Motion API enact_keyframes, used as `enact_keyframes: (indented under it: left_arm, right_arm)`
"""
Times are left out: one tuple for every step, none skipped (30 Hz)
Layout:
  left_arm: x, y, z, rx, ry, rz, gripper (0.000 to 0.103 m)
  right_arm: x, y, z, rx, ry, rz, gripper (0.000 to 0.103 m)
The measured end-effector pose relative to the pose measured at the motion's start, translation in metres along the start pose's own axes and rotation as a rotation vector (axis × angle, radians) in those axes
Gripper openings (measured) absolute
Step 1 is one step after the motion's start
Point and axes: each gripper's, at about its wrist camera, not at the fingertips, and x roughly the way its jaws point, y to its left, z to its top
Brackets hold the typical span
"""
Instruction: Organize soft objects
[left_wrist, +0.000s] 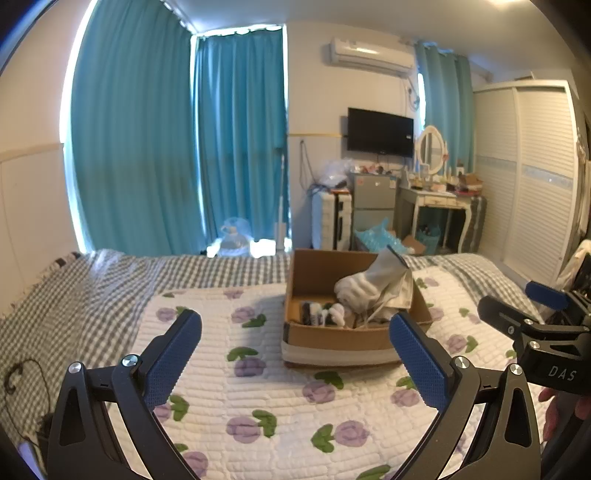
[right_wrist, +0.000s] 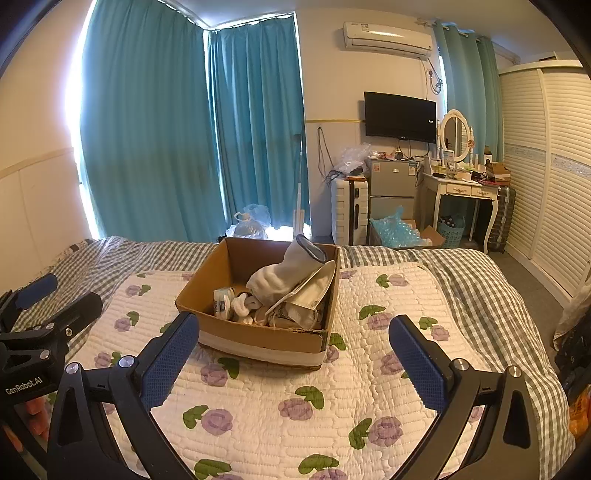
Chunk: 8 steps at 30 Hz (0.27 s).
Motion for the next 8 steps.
enact_keyframes:
  left_arm:
    - [-0.0001,0.0002,0.0002,-0.001,0.001,0.002,0.103]
    - [0.0000,0.0005,0.0003,-0.002,0.003,0.001,0.103]
    - [0.0003,0.0010,0.0004,-0.006,0.008,-0.003,0.103]
    - [0.0005,0.0021,0.0008,-0.013,0.014,-0.010,0.103]
    - [0.0009,0.0020,0.0006,-0.019,0.017,-0.014,0.103]
    - [0.0009,0.0022,0.0009,-0.021,0.017,-0.013,0.103]
    - [0.0005,0.0017,0.0011,-0.017,0.014,-0.011,0.103]
    - [0.0005,0.0005,0.0013,-0.010,0.014,-0.010,0.103]
  right_arm:
    - [0.0000,-0.0001,0.0000,0.000,0.000,-0.001,0.103]
    - [-0.0003,0.0003,-0.0001,0.001,0.000,-0.001,0.103]
    - [0.0000,-0.0002,0.0000,0.000,0.001,0.000,0.103]
    - [0.0000,-0.0002,0.0001,0.000,0.001,0.000,0.103]
    - [-0.0005,0.0004,0.0000,0.001,0.001,0.002,0.103]
    - [-0.0004,0.0000,0.0001,0.002,0.002,0.003,0.103]
    - [-0.0006,0.0002,0.0001,0.003,0.002,0.004,0.103]
    - [-0.0009,0.0006,0.0001,0.002,0.003,0.004,0.103]
